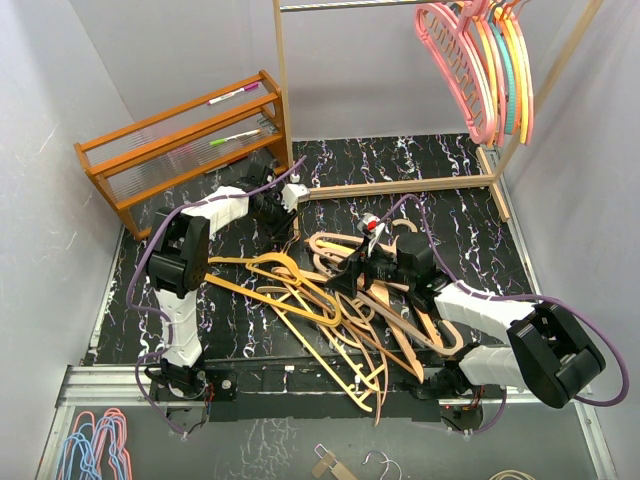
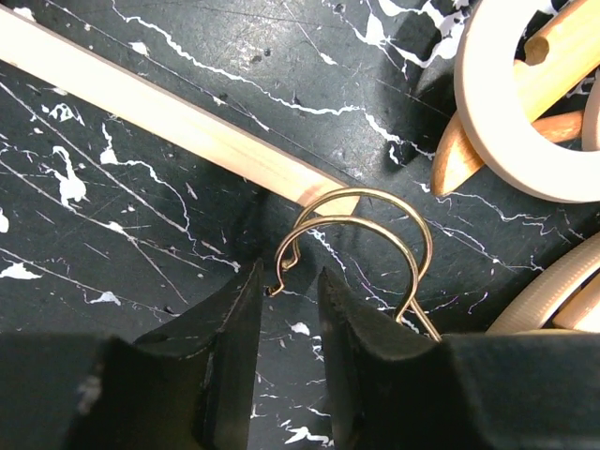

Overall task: Organize the hangers
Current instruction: Pick up the hanger at the center of the board.

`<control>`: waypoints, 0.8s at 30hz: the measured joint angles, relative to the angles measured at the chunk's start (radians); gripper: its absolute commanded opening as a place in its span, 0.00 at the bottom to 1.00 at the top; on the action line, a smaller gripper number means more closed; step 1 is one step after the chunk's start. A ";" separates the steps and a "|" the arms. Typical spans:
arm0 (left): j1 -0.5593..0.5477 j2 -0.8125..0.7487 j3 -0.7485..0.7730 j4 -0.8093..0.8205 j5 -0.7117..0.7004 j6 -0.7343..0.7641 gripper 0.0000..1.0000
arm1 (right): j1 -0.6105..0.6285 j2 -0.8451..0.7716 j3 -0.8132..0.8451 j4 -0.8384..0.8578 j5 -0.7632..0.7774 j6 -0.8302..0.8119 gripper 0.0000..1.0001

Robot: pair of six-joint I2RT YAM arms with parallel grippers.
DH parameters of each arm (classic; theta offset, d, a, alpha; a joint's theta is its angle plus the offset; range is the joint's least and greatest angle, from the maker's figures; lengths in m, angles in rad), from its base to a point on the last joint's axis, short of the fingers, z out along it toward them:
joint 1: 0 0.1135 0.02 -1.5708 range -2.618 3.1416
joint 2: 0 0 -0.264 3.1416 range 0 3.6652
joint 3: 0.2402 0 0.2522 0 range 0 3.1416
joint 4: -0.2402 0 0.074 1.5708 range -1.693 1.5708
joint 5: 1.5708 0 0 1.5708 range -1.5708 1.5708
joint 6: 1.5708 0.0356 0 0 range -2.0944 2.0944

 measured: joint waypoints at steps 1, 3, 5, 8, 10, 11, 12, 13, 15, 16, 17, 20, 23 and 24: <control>0.000 0.001 0.000 0.000 0.000 0.002 0.22 | 0.000 0.000 0.000 0.000 0.000 0.000 0.79; 0.000 0.001 0.001 -0.002 0.003 0.009 0.17 | 0.000 0.000 0.000 0.000 0.000 0.000 0.79; 0.000 0.001 0.004 -0.004 0.005 0.011 0.13 | 0.000 0.002 0.000 0.000 0.000 0.000 0.79; 0.000 0.001 0.008 -0.006 0.008 0.017 0.03 | 0.000 0.008 0.000 -0.002 0.000 0.000 0.79; 0.000 0.001 0.008 -0.008 0.011 0.022 0.00 | 0.000 0.010 0.000 -0.002 0.000 0.000 0.79; 0.000 0.001 0.008 -0.009 0.011 0.026 0.00 | 0.000 0.011 0.000 -0.002 0.000 0.000 0.79; 0.000 0.001 0.008 -0.010 0.011 0.032 0.00 | 0.000 0.013 0.000 -0.002 -0.001 0.000 0.79; 0.000 0.001 0.008 -0.012 0.011 0.036 0.00 | 0.000 0.015 0.000 -0.002 -0.001 0.000 0.79; 0.000 0.001 0.008 -0.021 0.012 0.046 0.00 | 0.000 0.020 0.000 -0.002 -0.002 0.000 0.79; 0.000 0.001 0.010 -0.034 0.012 0.051 0.00 | 0.000 0.023 0.000 -0.002 -0.003 0.000 0.79; 0.000 0.001 0.014 -0.048 0.012 0.058 0.00 | 0.000 0.026 0.000 -0.002 -0.005 0.000 0.79; 0.000 -0.010 0.018 -0.085 0.013 0.081 0.00 | 0.000 0.035 0.000 -0.002 -0.005 0.000 0.79; 0.000 -0.057 0.006 -0.106 0.012 0.103 0.00 | 0.000 0.045 0.000 -0.001 -0.005 0.000 0.79; 0.000 -0.077 0.000 -0.109 0.011 0.108 0.00 | 0.000 0.049 0.000 -0.001 -0.006 0.000 0.79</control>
